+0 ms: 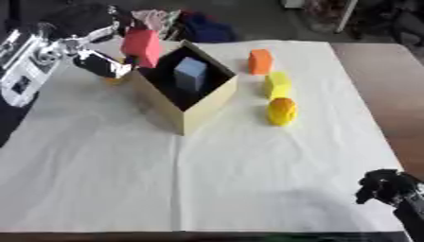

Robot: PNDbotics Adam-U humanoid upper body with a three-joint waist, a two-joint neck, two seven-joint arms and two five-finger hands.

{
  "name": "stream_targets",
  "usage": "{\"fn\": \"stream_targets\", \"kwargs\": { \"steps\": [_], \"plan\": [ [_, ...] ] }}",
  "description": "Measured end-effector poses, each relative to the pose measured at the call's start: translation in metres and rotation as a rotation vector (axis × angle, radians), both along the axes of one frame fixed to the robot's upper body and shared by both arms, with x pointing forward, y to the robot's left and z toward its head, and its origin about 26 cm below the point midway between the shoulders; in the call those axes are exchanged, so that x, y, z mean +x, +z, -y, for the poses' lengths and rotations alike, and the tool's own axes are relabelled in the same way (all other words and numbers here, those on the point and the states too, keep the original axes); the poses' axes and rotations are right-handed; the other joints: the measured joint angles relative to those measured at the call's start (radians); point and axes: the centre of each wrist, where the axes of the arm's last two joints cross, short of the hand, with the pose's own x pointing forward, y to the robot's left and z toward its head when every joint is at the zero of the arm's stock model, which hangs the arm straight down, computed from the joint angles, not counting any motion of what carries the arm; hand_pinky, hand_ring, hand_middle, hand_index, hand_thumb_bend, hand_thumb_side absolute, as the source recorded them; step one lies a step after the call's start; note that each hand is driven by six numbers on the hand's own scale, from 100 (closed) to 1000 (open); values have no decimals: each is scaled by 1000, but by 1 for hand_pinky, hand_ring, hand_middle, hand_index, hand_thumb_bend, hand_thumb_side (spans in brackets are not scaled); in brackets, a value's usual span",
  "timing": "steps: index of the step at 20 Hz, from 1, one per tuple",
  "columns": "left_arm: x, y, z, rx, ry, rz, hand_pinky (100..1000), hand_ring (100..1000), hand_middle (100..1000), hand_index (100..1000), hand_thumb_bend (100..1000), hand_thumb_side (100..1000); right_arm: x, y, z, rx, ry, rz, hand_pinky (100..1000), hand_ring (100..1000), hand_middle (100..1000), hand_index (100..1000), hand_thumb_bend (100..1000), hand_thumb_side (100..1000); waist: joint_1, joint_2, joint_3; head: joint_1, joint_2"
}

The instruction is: Pick up objects on the table and place them in the box.

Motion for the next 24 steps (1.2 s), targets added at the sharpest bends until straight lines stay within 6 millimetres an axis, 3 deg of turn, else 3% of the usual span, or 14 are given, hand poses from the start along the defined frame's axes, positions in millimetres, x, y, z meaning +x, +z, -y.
{"fn": "stream_targets", "kwargs": {
  "steps": [7,11,15,19,22,24],
  "plan": [
    [10,-23,28,62,-82,-45,813,773,742,841,100,279,1,0,-2,7,16,0,536,570,595,706,100,733,-2,0,-11,10,0],
    [11,-31,34,107,-104,-102,854,841,870,957,100,288,1,0,-2,7,17,-1,537,570,595,706,100,733,-2,0,-14,10,0],
    [11,-33,34,135,-117,-150,876,873,921,997,100,281,1,0,-2,7,18,-1,537,570,596,706,100,735,-2,0,-14,9,0],
    [11,-30,33,124,-119,-152,899,904,965,1000,100,433,1,0,-2,7,18,-1,537,571,596,706,100,735,-2,0,-11,9,0],
    [8,-24,31,124,-118,-144,924,945,1000,1000,100,618,1,0,-2,7,18,-2,537,571,596,706,100,737,-2,0,-10,8,0],
    [7,-19,29,141,-114,-143,929,954,1000,1000,100,660,1,-1,-2,7,18,-4,537,571,596,706,100,737,-2,0,-8,8,0]
  ]
}}
